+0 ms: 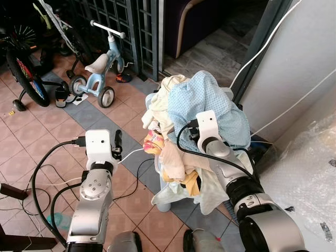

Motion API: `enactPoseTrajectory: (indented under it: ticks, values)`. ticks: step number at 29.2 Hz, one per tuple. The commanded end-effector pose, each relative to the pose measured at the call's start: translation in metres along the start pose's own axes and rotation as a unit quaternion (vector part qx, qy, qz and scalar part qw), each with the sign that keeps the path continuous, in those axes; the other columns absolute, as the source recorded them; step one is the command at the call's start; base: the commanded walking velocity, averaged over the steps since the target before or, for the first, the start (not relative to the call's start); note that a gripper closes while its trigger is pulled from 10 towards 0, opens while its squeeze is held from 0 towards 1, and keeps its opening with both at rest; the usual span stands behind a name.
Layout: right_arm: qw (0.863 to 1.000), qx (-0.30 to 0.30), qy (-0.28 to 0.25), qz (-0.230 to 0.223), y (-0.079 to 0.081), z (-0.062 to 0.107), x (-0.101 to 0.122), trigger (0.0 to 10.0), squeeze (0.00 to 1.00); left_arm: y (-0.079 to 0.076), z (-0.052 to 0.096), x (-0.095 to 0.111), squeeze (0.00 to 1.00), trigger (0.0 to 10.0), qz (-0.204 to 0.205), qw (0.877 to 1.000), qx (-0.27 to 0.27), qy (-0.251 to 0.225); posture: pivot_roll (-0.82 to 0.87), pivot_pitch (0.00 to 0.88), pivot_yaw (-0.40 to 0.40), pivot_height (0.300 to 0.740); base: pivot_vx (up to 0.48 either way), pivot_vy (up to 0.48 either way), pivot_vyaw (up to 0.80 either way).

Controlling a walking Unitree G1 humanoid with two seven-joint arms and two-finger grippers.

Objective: Clothes washing

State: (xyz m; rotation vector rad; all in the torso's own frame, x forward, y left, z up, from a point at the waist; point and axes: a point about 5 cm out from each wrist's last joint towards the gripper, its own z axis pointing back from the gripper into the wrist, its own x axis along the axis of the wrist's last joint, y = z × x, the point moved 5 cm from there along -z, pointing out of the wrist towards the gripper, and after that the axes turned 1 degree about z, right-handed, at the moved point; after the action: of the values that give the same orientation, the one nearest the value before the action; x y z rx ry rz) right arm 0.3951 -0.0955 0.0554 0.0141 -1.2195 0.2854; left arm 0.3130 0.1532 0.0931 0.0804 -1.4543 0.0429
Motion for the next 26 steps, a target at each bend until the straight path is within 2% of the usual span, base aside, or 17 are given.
enactPoseTrajectory:
  ticks: [1, 11, 14, 16, 19, 26]
  values:
    - [0.999, 0.002, 0.039, -0.017, 0.002, 0.001, -0.021, 0.0, 0.0, -0.001, 0.0, 0.003, 0.0, 10.0, -0.005, 1.0, 0.0, -0.002, 0.07, 0.16, -0.001, 0.74, 0.0, 0.0, 0.0]
    - [0.998, -0.001, 0.028, -0.049, -0.005, 0.002, -0.021, 0.0, 0.0, -0.007, -0.003, 0.003, 0.0, 10.0, 0.003, 1.0, -0.002, 0.001, 0.05, 0.138, -0.015, 0.74, 0.0, 0.0, 0.0]
    - [0.998, 0.002, 0.004, -0.066, -0.006, 0.002, -0.013, 0.0, 0.0, -0.008, -0.003, 0.002, 0.0, 10.0, 0.007, 1.0, -0.001, 0.001, 0.04, 0.131, -0.018, 0.74, 0.0, 0.0, 0.0]
    - [0.996, -0.001, -0.039, -0.079, -0.009, 0.002, 0.004, 0.0, 0.0, -0.009, -0.003, 0.0, 0.0, 10.0, 0.01, 1.0, -0.002, 0.003, 0.03, 0.115, -0.018, 0.74, 0.0, 0.0, 0.0]
    - [0.994, -0.006, -0.072, -0.077, -0.013, 0.002, 0.019, 0.0, 0.0, -0.011, -0.007, 0.001, 0.0, 10.0, 0.01, 1.0, -0.007, 0.001, 0.02, 0.102, -0.009, 0.74, 0.0, 0.0, 0.0]
    - [0.994, -0.008, -0.071, -0.084, -0.014, 0.002, 0.016, 0.0, 0.0, -0.012, -0.012, 0.001, 0.0, 10.0, 0.006, 1.0, -0.013, 0.002, 0.02, 0.102, -0.007, 0.74, 0.0, 0.0, 0.0]
